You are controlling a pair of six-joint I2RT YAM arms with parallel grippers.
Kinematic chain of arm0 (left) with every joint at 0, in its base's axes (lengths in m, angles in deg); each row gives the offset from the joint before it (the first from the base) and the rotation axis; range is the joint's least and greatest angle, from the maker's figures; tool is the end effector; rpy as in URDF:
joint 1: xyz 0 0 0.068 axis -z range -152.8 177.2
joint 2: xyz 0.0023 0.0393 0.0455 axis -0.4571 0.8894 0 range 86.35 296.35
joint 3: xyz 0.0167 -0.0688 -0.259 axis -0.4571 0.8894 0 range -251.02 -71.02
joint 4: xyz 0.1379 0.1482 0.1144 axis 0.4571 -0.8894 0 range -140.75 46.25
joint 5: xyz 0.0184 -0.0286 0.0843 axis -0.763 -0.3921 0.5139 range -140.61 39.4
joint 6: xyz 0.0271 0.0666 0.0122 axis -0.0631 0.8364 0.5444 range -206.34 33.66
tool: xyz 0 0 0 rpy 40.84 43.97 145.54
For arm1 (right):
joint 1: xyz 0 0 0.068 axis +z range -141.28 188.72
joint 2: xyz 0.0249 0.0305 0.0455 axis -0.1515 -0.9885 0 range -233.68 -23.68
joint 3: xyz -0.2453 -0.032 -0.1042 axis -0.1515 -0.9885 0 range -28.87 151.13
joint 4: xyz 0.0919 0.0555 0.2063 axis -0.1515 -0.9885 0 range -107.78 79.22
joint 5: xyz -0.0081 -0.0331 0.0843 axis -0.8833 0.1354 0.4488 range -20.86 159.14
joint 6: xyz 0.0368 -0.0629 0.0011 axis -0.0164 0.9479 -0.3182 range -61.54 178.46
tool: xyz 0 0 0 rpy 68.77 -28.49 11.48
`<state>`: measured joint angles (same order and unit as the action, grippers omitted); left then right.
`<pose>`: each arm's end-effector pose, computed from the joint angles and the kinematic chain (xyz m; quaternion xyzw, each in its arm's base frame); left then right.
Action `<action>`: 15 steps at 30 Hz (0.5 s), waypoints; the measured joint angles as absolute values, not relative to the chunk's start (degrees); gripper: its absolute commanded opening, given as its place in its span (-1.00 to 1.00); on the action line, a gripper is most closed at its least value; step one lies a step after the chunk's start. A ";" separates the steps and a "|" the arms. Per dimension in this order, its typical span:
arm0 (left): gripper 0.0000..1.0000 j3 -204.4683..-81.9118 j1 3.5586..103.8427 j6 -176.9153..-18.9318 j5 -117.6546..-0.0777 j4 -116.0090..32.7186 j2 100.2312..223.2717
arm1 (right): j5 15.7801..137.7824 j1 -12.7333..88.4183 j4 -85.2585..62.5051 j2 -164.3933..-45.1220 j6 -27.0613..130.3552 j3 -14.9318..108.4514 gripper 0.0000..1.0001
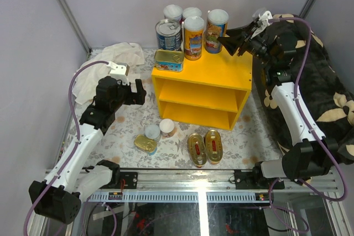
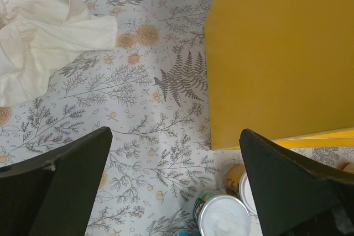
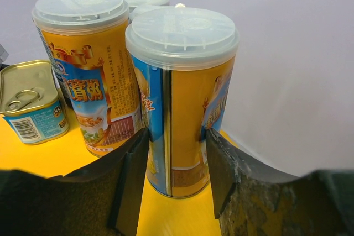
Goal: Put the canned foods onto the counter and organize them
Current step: Place the canned food on the counter.
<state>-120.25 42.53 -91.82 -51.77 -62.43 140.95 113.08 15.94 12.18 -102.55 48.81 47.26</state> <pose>0.2034 -0.0570 0.3099 0.0776 0.8353 -0.1066 0.5338 0.2892 0.0790 0.4584 -0.2956 0.5368 0.3234 0.7211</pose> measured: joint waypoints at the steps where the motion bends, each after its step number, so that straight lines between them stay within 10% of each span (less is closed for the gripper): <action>1: 1.00 -120.19 42.53 -91.80 -51.75 -62.43 140.98 | 113.35 15.94 12.31 -102.74 48.75 47.37 -0.14; 15: 1.00 -120.04 42.53 -91.58 -51.75 -62.34 141.46 | 114.88 15.94 16.09 -104.91 46.45 47.79 -0.14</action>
<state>-120.04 42.53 -91.58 -51.75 -62.34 141.46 114.88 15.94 16.09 -104.91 46.45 47.79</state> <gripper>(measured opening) 0.997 0.453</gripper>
